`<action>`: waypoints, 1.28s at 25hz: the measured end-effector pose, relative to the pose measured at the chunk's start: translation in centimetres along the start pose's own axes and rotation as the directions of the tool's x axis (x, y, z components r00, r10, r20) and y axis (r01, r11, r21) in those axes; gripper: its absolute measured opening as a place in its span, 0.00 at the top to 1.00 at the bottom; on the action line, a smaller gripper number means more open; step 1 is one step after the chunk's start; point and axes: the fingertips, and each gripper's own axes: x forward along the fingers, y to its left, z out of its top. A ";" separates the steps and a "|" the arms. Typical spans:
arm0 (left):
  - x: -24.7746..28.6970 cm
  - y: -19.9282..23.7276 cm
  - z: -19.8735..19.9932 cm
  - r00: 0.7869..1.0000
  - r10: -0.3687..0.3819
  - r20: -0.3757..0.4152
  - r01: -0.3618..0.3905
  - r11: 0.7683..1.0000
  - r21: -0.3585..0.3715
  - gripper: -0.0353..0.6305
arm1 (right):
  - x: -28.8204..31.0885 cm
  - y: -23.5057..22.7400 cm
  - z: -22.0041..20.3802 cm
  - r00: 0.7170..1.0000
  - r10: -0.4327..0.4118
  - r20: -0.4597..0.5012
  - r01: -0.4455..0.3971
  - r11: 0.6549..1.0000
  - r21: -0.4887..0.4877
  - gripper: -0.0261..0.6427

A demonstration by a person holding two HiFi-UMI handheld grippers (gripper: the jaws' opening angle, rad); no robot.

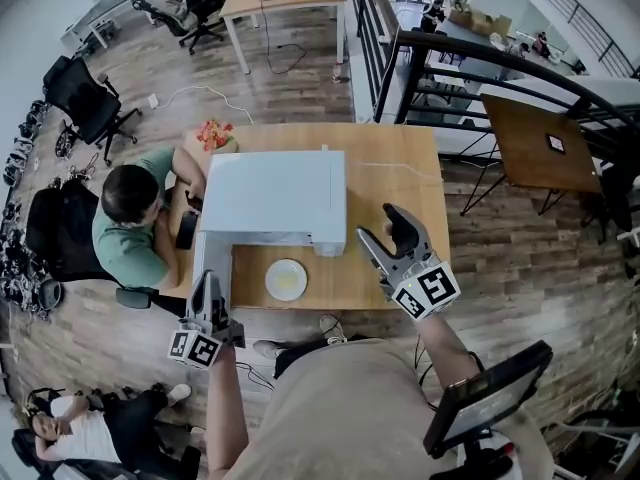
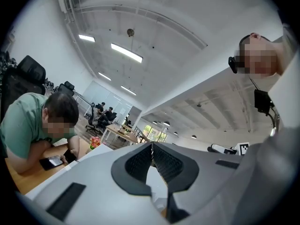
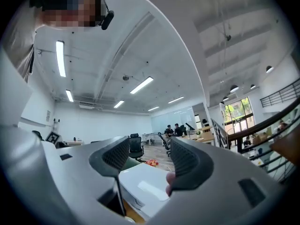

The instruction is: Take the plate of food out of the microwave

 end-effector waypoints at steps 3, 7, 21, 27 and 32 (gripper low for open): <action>0.0 0.7 0.0 1.000 0.010 0.003 -0.010 1.000 -0.008 0.94 | -0.5 -1.2 -0.6 0.999 -0.038 -0.008 0.038 0.999 0.033 0.54; 0.1 1.2 -1.2 1.000 0.011 -0.017 -0.012 0.999 -0.030 0.94 | -1.1 -2.2 -2.7 0.997 -0.057 -0.042 0.062 0.992 0.112 0.54; 0.1 3.5 -6.2 0.995 0.032 -0.095 -0.040 0.995 -0.088 0.94 | 0.8 -1.3 -9.1 0.972 -0.025 -0.233 0.068 0.982 0.178 0.54; -0.8 3.5 -6.0 0.994 0.051 -0.096 -0.060 0.994 -0.089 0.94 | 0.6 -0.9 -11.0 0.962 -0.011 -0.275 0.074 0.973 0.220 0.54; -1.7 3.4 -6.4 0.994 0.055 -0.099 -0.064 0.994 -0.092 0.94 | 0.5 -0.5 -11.4 0.960 0.008 -0.280 0.061 0.970 0.236 0.54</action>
